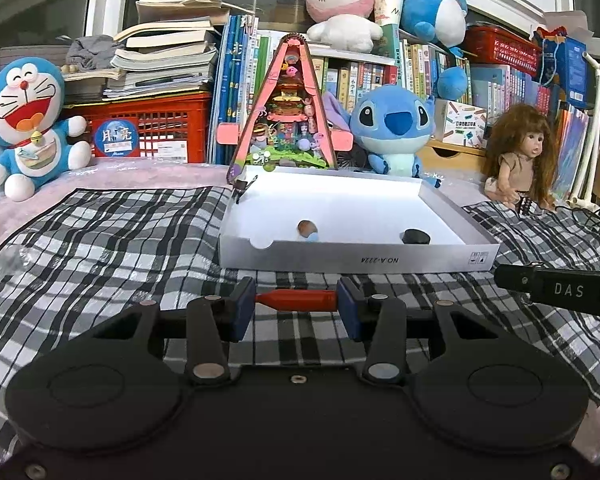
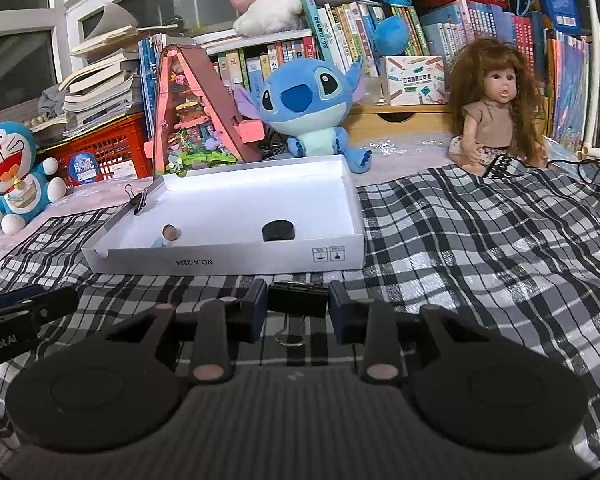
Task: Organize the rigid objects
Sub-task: 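Carry the marker and binder clip into the white box and open both grippers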
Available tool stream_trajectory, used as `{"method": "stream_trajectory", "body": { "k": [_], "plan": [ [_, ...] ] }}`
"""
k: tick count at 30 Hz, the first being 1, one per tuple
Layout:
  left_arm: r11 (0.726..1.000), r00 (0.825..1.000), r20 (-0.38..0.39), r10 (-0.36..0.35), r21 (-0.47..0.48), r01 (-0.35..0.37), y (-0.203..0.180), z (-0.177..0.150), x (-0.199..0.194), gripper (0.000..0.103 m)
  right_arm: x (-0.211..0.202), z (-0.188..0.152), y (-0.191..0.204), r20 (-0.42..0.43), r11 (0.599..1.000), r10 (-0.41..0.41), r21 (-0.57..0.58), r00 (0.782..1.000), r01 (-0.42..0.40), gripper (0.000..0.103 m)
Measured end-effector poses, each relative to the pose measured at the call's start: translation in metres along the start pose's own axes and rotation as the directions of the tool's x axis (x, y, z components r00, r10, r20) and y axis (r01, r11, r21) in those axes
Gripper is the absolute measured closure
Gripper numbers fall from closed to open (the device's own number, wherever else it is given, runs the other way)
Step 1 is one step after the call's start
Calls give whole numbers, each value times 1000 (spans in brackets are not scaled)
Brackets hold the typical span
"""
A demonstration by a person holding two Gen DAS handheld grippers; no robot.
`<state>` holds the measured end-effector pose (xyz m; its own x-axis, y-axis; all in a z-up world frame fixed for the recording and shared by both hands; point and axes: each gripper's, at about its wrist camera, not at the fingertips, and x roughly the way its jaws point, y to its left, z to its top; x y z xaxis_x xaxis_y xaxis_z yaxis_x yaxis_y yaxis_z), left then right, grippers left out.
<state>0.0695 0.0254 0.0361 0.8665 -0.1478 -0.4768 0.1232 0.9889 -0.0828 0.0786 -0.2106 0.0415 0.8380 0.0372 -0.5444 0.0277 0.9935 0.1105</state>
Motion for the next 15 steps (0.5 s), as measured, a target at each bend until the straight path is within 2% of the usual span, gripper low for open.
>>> {"method": "stream_trajectory", "body": {
  "k": [11, 15],
  "plan": [
    [1000, 1000, 0, -8, 6, 8, -1, 21, 18, 61, 11, 20, 2, -2, 1000, 18, 11, 1000, -18, 65],
    [1000, 1000, -7, -31, -4, 31, 0, 36, 29, 61, 17, 31, 1, -10, 999, 27, 21, 1000, -27, 65]
  ]
}}
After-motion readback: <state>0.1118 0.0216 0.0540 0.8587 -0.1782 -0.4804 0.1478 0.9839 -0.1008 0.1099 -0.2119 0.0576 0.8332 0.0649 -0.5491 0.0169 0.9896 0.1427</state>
